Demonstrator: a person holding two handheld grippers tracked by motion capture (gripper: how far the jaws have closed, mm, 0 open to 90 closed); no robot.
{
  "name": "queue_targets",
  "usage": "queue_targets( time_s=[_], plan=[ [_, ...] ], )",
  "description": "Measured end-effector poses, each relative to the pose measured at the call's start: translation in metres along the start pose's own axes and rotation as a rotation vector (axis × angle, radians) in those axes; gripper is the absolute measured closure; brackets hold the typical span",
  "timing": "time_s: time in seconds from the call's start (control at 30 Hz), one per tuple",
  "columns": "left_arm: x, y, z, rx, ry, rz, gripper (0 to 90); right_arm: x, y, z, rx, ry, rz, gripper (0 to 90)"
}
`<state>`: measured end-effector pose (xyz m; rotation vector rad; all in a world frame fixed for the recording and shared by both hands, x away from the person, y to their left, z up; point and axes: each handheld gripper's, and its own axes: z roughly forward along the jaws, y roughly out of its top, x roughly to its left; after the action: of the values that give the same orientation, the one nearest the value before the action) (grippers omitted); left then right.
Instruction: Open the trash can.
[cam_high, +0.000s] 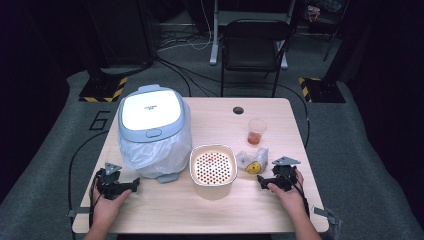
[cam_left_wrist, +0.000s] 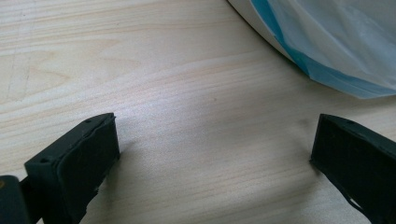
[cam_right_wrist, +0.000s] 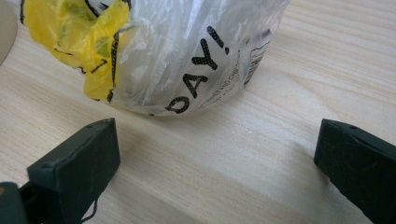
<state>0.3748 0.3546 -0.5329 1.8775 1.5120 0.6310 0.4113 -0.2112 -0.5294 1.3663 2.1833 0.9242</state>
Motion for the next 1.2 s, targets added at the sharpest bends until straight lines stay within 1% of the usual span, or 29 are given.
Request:
queue_targets(
  time_s=[0.03, 0.07, 0.1, 0.13, 0.17, 0.2, 0.23, 0.27, 0.33, 0.37, 0.4, 0.53, 0.57, 0.6, 0.63, 0.67, 0.7, 0.73, 0.77, 0.8, 0.83, 0.87, 0.9, 0.97, 1.03, 1.1, 1.13, 1.17, 1.2],
  plan=[
    [-0.001, 0.0, 0.0, -0.012, 0.006, -0.006, 1.6, -0.001, 0.0, 0.0, 0.001, 0.0, -0.008, 0.0],
    [-0.001, 0.0, 0.0, -0.012, 0.006, -0.006, 2.5, -0.001, 0.0, 0.0, 0.001, 0.0, -0.008, 0.0],
    [-0.001, -0.001, 0.0, -0.014, 0.006, -0.021, 2.5, -0.001, 0.0, 0.0, 0.0, 0.0, -0.008, 0.0],
    [-0.002, -0.001, -0.002, -0.012, 0.011, -0.02, 4.7, -0.001, 0.0, 0.0, 0.001, -0.001, -0.009, 0.0],
    [-0.003, -0.002, -0.003, -0.036, 0.022, -0.031, 10.1, -0.001, 0.0, 0.0, 0.003, 0.002, -0.013, 0.0],
    [-0.002, -0.003, -0.005, -0.024, 0.022, -0.013, 12.5, -0.001, 0.0, 0.0, 0.002, 0.001, -0.013, 0.0],
    [-0.002, -0.003, -0.006, -0.018, 0.022, -0.01, 14.0, -0.001, 0.0, 0.0, 0.007, 0.003, -0.014, 0.0],
    [-0.003, -0.003, -0.006, -0.018, 0.019, -0.008, 14.6, -0.001, 0.0, 0.0, 0.0, 0.001, -0.012, 0.0],
    [-0.005, -0.004, -0.006, -0.039, 0.012, -0.015, 15.9, -0.001, 0.0, -0.001, 0.006, 0.001, -0.012, 0.0],
    [-0.006, -0.005, -0.007, -0.032, 0.011, -0.011, 16.4, -0.001, 0.0, -0.001, 0.005, 0.0, -0.009, 0.0],
    [-0.007, -0.005, -0.007, -0.048, 0.015, -0.016, 18.0, -0.001, 0.0, 0.0, 0.001, 0.001, -0.011, 0.0],
    [-0.009, -0.007, -0.009, -0.052, 0.014, -0.024, 25.2, -0.001, -0.001, 0.0, -0.005, -0.005, -0.015, 0.0],
    [-0.01, -0.006, -0.01, -0.047, 0.011, -0.01, 26.8, -0.001, -0.001, 0.0, -0.003, -0.005, -0.01, 0.0],
    [-0.01, -0.006, -0.01, -0.047, 0.011, -0.01, 28.6, -0.001, -0.001, 0.0, -0.003, -0.005, -0.01, 0.0],
    [-0.012, -0.006, -0.01, -0.058, 0.009, -0.015, 28.6, -0.001, -0.001, 0.0, -0.004, -0.004, -0.012, 0.0],
    [-0.013, -0.005, -0.01, -0.055, 0.004, -0.013, 34.5, -0.001, -0.001, 0.0, -0.006, -0.004, -0.014, 0.0],
    [-0.013, -0.005, -0.011, -0.05, 0.006, 0.003, 35.7, -0.001, -0.001, 0.0, -0.003, -0.004, -0.009, 0.0],
    [-0.014, -0.005, -0.011, -0.049, -0.001, 0.002, 36.9, -0.001, -0.001, 0.0, -0.004, -0.004, -0.012, 0.0],
    [-0.014, -0.004, -0.012, -0.037, -0.006, 0.007, 38.3, -0.001, -0.001, 0.0, -0.003, -0.004, -0.01, 0.0],
    [-0.016, -0.004, -0.012, -0.047, -0.01, -0.012, 40.7, -0.001, -0.001, 0.0, -0.003, -0.004, -0.009, 0.0],
    [-0.017, -0.003, -0.013, -0.039, -0.021, -0.014, 42.8, -0.001, -0.001, 0.0, -0.003, -0.004, -0.01, 0.0],
    [-0.019, -0.003, -0.015, -0.028, -0.04, -0.025, 43.8, 0.0, -0.001, 0.0, -0.003, -0.004, -0.008, 0.0],
    [-0.021, -0.002, -0.016, -0.025, -0.045, -0.032, 45.4, -0.001, -0.001, 0.0, -0.003, -0.004, -0.01, 0.0],
    [-0.027, -0.001, -0.022, -0.036, -0.067, -0.042, 48.9, -0.001, -0.001, 0.0, -0.004, -0.004, -0.009, 0.0],
    [-0.034, 0.001, -0.029, -0.04, -0.071, -0.033, 49.3, -0.001, -0.001, 0.0, -0.003, -0.004, -0.01, 0.0],
    [-0.041, 0.002, -0.034, -0.053, -0.086, -0.019, 50.3, 0.0, 0.0, 0.0, -0.002, -0.004, -0.008, 0.0],
    [-0.041, 0.002, -0.034, -0.053, -0.086, -0.019, 50.9, -0.001, -0.001, 0.0, -0.005, -0.003, -0.015, 0.0],
    [-0.049, 0.004, -0.039, -0.061, -0.094, 0.001, 50.9, -0.001, -0.001, 0.0, -0.003, -0.004, -0.012, 0.0],
    [-0.053, 0.005, -0.041, -0.065, -0.097, 0.012, 51.3, -0.001, -0.001, 0.0, -0.003, -0.004, -0.013, 0.0]
  ],
)
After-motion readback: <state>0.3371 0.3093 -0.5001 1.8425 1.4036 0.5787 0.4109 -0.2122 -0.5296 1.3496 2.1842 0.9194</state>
